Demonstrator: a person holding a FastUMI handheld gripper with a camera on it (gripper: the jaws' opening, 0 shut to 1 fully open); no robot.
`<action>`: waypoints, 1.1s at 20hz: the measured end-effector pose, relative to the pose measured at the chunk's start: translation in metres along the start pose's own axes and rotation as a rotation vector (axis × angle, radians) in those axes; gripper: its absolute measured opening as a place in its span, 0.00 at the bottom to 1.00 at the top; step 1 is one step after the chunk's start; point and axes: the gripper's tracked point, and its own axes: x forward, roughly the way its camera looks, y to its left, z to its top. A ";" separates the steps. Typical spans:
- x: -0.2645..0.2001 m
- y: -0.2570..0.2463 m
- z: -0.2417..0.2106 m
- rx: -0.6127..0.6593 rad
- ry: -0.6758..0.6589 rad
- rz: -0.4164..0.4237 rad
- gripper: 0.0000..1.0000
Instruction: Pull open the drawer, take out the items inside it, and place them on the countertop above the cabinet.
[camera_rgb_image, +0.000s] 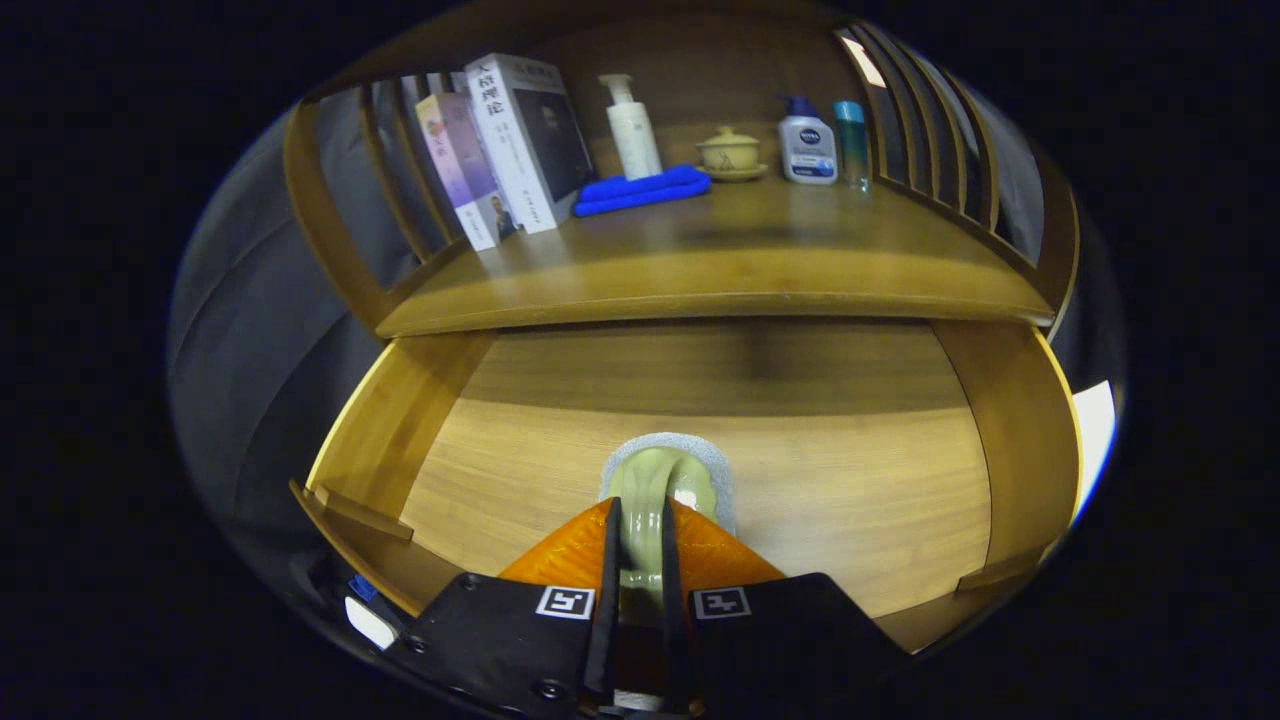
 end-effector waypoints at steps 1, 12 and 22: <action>-0.003 0.001 0.002 -0.002 -0.024 -0.005 0.22; -0.045 0.005 0.042 -0.038 -0.317 0.009 0.22; -0.102 0.025 0.104 -0.126 -0.549 0.009 0.22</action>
